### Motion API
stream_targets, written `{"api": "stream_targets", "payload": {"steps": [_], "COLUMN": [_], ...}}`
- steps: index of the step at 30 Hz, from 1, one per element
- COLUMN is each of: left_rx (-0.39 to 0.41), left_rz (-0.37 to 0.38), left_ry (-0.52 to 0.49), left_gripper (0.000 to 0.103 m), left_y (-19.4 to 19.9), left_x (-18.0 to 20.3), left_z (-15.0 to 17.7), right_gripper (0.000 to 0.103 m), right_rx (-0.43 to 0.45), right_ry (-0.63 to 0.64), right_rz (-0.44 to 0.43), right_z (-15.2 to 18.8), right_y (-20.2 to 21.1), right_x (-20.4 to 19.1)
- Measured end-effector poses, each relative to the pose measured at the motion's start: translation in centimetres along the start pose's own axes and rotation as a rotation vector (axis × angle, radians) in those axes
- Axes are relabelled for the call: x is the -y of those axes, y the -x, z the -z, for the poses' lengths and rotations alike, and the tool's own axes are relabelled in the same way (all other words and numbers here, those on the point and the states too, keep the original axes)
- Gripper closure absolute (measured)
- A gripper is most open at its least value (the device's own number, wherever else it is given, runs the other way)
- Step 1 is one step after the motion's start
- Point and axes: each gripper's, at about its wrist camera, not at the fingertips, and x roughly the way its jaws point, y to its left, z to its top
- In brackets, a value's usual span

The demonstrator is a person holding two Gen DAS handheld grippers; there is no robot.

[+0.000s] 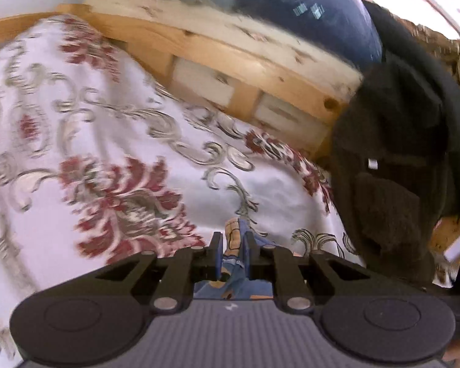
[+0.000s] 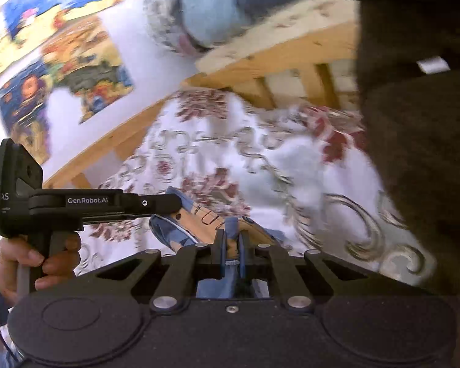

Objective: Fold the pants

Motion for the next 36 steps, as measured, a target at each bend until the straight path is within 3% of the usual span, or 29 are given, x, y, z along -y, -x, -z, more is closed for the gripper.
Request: {"api": "stream_targets", "payload": {"steps": [9, 11, 13, 15, 17, 20, 22, 26, 28, 36], "left_rx": [-0.324, -0.373, -0.406, -0.455, -0.494, -0.541, -0.57, -0.585, -0.548, -0.319], "left_rz": [0.03, 0.019, 0.016, 0.038, 0.046, 0.085, 0.119, 0.127, 0.115, 0.103], "left_ry": [-0.244, -0.275, -0.293, -0.318, -0.335, -0.313, -0.277, -0.285, -0.325, -0.255], "left_gripper": [0.084, 0.072, 0.037, 0.03, 0.033, 0.046, 0.064, 0.08, 0.088, 0.089], "left_y": [-11.1, -12.1, -12.4, -12.7, -13.3, -14.4, -14.9, -14.9, -14.3, -8.6], "left_x": [2.3, 2.2, 2.1, 2.2, 2.2, 2.1, 1.9, 2.7, 3.6, 3.7], "left_z": [-2.5, -2.6, -2.8, -2.9, -2.8, -2.9, -3.2, -2.8, -2.3, -1.0], "right_gripper": [0.094, 0.09, 0.083, 0.082, 0.08, 0.08, 0.081, 0.089, 0.091, 0.092], "right_rx": [-0.129, -0.15, -0.173, -0.18, -0.181, -0.186, -0.186, -0.18, -0.167, -0.072], "right_ry": [-0.256, -0.268, -0.294, -0.335, -0.364, -0.385, -0.4, -0.448, -0.441, -0.223], "right_rz": [0.157, 0.18, 0.19, 0.186, 0.183, 0.181, 0.17, 0.142, 0.131, 0.064], "right_z": [0.8, 1.1, 1.2, 1.3, 1.3, 1.2, 1.2, 1.1, 1.1, 0.4], "right_y": [-2.2, -2.6, -3.1, -3.3, -3.5, -3.9, -4.0, -3.9, -3.7, -1.6], "right_x": [4.8, 5.0, 5.4, 5.9, 6.3, 6.4, 6.6, 7.0, 6.9, 3.8]}}
